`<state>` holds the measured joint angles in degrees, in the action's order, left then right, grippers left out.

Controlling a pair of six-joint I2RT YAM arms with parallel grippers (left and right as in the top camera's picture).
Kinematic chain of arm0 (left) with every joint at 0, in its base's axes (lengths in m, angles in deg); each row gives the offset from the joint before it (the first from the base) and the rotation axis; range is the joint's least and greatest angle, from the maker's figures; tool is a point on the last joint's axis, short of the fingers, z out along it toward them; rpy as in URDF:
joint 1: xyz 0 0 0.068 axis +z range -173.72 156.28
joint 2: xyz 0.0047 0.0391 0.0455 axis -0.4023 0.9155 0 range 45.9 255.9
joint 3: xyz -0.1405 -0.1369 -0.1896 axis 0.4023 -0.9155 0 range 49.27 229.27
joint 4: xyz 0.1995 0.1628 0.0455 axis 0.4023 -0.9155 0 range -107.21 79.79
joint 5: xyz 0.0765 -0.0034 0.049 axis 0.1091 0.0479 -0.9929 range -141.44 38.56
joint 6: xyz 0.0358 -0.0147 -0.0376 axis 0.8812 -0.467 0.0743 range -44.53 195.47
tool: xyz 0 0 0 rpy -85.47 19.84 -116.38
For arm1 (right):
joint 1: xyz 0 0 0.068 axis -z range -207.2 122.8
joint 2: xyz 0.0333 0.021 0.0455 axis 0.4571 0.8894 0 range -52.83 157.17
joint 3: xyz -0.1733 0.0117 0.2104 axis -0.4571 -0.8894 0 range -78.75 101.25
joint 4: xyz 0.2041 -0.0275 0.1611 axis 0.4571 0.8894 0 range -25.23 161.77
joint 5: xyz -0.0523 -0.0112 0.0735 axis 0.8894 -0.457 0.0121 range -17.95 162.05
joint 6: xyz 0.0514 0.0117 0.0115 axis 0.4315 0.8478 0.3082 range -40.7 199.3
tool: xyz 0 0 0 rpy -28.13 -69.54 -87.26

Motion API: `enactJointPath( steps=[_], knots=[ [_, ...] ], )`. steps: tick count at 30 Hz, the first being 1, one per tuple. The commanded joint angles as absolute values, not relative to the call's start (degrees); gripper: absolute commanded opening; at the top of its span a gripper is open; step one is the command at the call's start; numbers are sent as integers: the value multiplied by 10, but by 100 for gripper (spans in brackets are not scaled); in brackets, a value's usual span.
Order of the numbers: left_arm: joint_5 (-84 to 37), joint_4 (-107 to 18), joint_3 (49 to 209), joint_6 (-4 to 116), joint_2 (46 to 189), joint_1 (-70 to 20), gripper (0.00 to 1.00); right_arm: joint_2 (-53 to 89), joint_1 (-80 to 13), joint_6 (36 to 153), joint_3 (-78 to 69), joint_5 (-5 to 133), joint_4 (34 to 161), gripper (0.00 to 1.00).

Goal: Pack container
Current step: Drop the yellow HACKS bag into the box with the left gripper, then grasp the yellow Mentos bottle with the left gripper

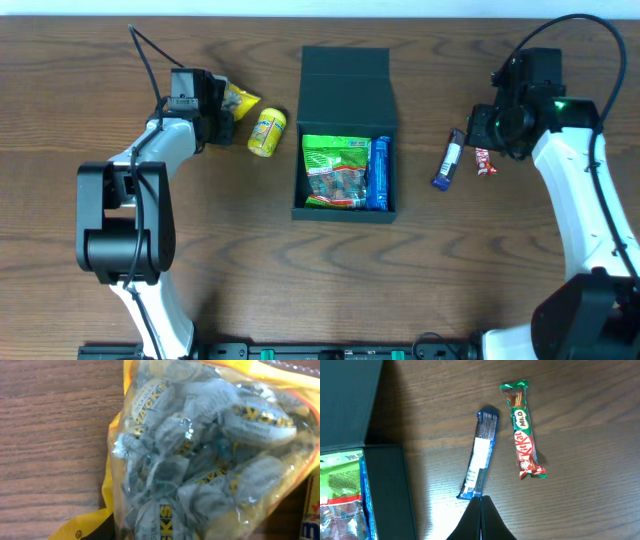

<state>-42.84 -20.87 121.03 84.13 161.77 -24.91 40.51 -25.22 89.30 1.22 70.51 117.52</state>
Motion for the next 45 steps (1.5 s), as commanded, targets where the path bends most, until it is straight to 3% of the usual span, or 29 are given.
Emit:
enactJointPath(
  steps=[1, 3, 4, 11, 18, 23, 24, 26, 27, 33, 36, 39, 45],
  knots=[
    [-431, -221, 1219, 804, 1567, -250, 24, 403, -246, 887, 10, 705, 1175, 2],
    [-431, -232, 1219, 780, 1529, -251, 7, 403, -238, 899, 10, 705, 1177, 2],
    [-431, -238, 1219, 770, 1511, -252, 6, 403, -232, 905, 10, 704, 1179, 2],
    [-461, -322, 1219, 708, 1397, -328, 6, 403, -196, 915, 10, 696, 1215, 2],
    [-614, -413, 1218, 448, 1387, -565, 6, 403, -184, 915, 10, 696, 1232, 2],
    [-675, -451, 1218, 317, 1390, -643, 6, 403, -184, 915, 10, 696, 1237, 2],
    [-675, -456, 1218, 301, 1390, -643, 11, 403, -184, 915, 10, 696, 1238, 2],
    [-674, -460, 1218, 282, 1391, -643, 64, 403, -184, 915, 10, 696, 1238, 1],
    [-673, -458, 1219, 283, 1391, -642, 95, 403, -184, 915, 10, 693, 1238, 2],
    [-669, -453, 1219, 318, 1381, -642, 95, 403, -185, 914, 10, 661, 1237, 2],
    [-675, -465, 1219, 343, 1345, -622, 95, 403, -203, 843, 10, 519, 1223, 1],
    [-674, -479, 1219, 361, 1289, -551, 95, 403, -252, 792, 10, 428, 1207, 2],
    [-537, -488, 1219, 417, 1234, -362, 95, 436, -421, 790, 1, 424, 1116, 2]
  ],
)
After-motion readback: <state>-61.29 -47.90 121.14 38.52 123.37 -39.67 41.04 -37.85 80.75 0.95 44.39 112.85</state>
